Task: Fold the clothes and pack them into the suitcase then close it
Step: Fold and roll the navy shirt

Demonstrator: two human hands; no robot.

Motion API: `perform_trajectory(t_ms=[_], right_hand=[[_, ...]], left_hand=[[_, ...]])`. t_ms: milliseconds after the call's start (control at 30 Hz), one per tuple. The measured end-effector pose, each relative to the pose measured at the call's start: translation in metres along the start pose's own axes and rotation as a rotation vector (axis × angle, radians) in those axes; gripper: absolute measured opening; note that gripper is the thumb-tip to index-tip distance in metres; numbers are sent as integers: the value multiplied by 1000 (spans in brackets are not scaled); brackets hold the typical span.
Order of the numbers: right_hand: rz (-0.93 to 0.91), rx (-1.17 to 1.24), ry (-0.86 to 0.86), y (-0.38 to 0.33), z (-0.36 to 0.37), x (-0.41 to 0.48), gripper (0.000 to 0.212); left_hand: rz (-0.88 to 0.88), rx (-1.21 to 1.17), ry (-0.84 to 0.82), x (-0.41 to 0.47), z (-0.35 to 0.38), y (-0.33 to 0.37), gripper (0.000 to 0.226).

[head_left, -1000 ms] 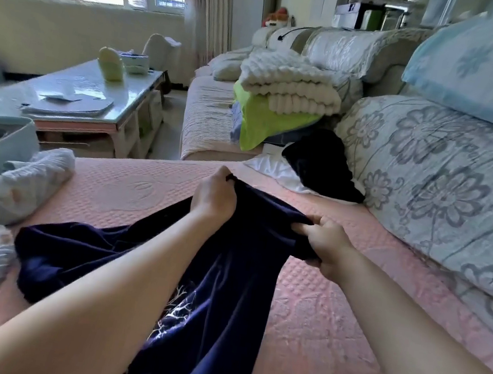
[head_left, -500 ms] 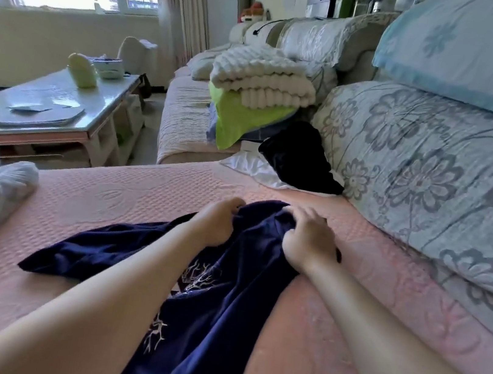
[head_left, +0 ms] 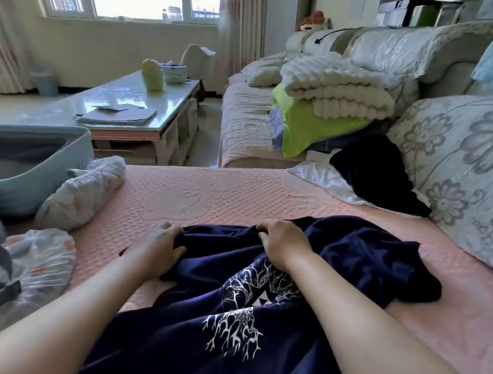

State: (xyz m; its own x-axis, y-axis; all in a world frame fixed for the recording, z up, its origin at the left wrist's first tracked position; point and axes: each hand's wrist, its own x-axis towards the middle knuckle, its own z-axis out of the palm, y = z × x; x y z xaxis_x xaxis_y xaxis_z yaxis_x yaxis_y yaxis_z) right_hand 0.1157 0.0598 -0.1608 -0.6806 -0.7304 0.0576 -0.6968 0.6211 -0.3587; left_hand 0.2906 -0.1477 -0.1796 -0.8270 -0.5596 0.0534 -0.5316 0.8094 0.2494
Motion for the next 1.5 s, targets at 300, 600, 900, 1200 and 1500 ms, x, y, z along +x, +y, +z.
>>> perform_trajectory(t_ms=[300, 600, 900, 1200, 1500], right_hand=[[23, -116, 336, -41, 0, 25, 30], [120, 283, 11, -65, -16, 83, 53], [-58, -191, -268, -49, 32, 23, 68], [-222, -71, -174, -72, 22, -99, 53], [-254, -134, -357, -115, 1, -211, 63]], left_hand=[[-58, -173, 378, 9, -56, -3, 14], [69, 476, 599, 76, -97, -3, 34], [65, 209, -255, 2, -23, -28, 59], [234, 91, -47, -107, -49, 3, 42], [247, -10, -448, -213, -70, 8, 84]])
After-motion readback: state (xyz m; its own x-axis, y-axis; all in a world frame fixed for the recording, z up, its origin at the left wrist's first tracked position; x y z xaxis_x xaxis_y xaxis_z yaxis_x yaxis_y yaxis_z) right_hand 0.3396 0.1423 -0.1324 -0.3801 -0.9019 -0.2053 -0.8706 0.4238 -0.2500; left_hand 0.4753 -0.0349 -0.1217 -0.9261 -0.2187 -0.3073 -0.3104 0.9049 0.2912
